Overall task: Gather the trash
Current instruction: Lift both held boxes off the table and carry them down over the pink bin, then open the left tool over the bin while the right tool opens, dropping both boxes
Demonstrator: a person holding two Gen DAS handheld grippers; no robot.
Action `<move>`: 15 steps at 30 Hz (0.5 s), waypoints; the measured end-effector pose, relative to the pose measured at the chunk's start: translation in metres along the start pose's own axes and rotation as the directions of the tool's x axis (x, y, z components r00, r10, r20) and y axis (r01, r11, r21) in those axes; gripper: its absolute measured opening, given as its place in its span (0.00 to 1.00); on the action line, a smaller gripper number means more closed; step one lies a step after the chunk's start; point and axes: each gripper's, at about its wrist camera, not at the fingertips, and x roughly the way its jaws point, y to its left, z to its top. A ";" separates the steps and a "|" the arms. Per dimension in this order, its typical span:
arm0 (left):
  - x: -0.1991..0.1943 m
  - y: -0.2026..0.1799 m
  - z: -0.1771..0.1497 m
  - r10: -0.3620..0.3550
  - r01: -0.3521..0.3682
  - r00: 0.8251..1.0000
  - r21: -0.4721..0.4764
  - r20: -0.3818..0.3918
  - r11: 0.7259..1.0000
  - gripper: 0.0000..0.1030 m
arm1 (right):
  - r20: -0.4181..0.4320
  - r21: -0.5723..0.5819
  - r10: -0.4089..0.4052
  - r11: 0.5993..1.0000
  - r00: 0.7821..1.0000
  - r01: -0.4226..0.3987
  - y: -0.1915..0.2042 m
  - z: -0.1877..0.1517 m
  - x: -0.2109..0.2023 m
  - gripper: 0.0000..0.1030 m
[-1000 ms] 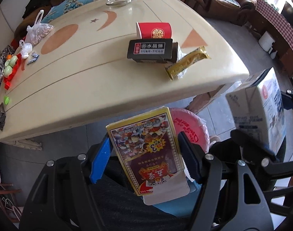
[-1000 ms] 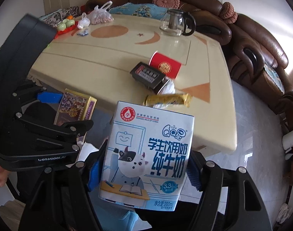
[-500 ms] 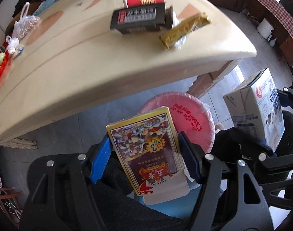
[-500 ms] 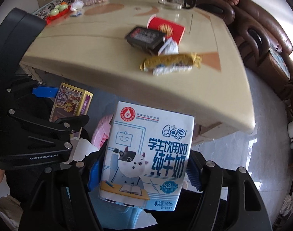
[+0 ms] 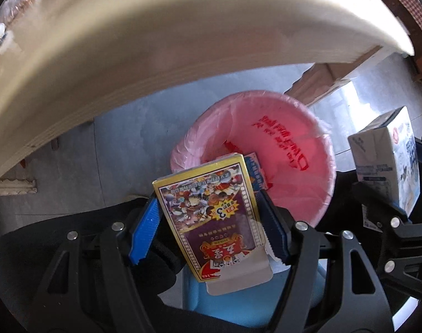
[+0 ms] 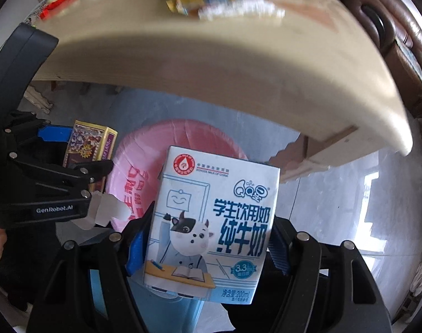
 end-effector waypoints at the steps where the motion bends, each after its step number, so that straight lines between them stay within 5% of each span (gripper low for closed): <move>1: 0.005 0.000 0.002 -0.004 0.003 1.000 -0.005 -0.008 1.000 0.65 | -0.008 0.002 0.001 1.000 1.000 -0.001 -0.001 0.001 0.005 0.67; 15: 0.071 0.013 0.019 -0.027 0.019 0.990 -0.063 -0.141 0.998 0.65 | -0.133 0.013 0.046 0.999 0.990 -0.045 -0.004 -0.007 0.081 0.67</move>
